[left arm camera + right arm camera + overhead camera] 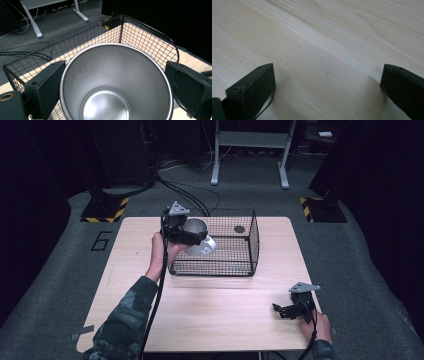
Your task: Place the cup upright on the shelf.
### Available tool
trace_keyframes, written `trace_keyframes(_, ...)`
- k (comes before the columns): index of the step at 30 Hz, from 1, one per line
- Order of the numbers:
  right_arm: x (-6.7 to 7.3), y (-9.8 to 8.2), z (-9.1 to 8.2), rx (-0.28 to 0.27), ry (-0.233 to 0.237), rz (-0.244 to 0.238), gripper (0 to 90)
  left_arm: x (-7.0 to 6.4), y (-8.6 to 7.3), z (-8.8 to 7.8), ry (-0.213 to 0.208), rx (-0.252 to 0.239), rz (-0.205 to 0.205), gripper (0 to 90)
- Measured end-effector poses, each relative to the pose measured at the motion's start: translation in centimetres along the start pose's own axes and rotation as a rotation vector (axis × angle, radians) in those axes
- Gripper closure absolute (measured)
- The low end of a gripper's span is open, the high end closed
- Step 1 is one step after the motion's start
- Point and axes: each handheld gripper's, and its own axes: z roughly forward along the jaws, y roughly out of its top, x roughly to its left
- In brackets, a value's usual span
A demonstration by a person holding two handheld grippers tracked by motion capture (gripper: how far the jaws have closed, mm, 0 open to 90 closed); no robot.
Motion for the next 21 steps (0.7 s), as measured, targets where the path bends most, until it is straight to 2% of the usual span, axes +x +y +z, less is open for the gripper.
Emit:
trace_keyframes(8, 0.0, 0.0, 0.0, 0.000, 0.000, 0.000, 0.0, 0.5, 0.5, 1.5, 0.015, 0.029, -0.002, 6.5)
trace_keyframes(19, 0.0, 0.0, 0.0, 0.000, 0.000, 0.000, 0.0, 1.2, 0.4, 3.8, 0.019, 0.056, -0.030, 6.5)
trace_keyframes(21, 0.0, 0.0, 0.0, 0.000, 0.000, 0.000, 0.0, 1.3, 0.5, 4.1, 0.019, 0.072, -0.020, 6.5)
